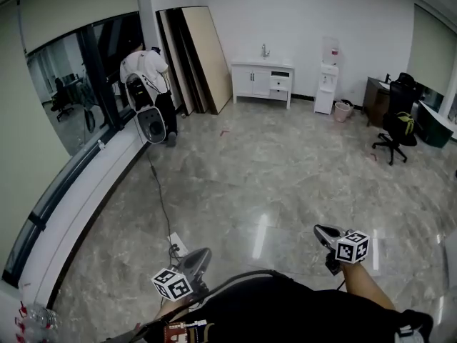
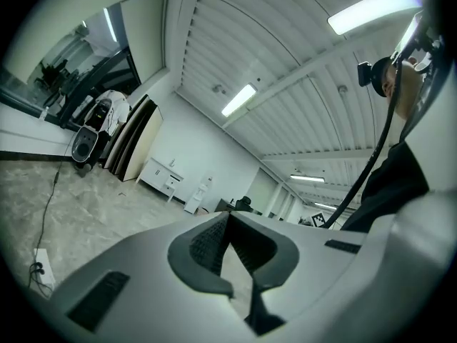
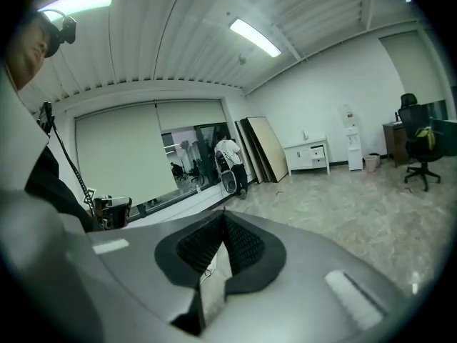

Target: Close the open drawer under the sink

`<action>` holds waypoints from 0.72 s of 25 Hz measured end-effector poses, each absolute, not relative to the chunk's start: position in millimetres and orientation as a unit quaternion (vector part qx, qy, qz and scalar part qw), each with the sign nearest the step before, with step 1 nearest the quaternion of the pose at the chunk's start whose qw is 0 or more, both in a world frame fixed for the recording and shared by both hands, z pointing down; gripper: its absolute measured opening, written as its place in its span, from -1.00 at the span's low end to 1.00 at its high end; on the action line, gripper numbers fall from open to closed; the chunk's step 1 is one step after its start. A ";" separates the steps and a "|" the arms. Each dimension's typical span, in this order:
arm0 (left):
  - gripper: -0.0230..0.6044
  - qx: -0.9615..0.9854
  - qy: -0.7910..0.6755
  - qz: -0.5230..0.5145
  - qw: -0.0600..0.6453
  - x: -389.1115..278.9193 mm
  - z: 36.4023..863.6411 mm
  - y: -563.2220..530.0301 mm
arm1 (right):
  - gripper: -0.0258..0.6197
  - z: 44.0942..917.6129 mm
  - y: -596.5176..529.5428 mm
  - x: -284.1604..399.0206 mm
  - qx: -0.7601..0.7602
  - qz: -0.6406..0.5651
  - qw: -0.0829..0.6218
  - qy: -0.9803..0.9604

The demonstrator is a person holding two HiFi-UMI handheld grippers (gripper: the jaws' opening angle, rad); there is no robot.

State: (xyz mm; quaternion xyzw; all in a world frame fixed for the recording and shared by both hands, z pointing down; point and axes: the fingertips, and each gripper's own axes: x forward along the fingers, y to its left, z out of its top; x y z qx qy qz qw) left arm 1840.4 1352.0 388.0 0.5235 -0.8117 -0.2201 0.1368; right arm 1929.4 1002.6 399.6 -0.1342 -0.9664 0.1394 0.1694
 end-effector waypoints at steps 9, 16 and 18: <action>-0.93 0.511 -0.821 -0.198 0.156 1776.4 384.5 1318.6 | -0.92 428.1 959.0 1886.0 -0.121 0.179 0.186 -0.958; -0.93 0.570 -0.778 -0.207 0.164 1676.7 388.0 1263.3 | -0.92 420.4 916.2 1830.5 -0.052 0.174 0.180 -0.967; -0.93 0.581 -0.769 -0.205 0.168 1635.9 385.0 1250.5 | -0.92 416.0 901.9 1801.8 -0.023 0.186 0.174 -0.967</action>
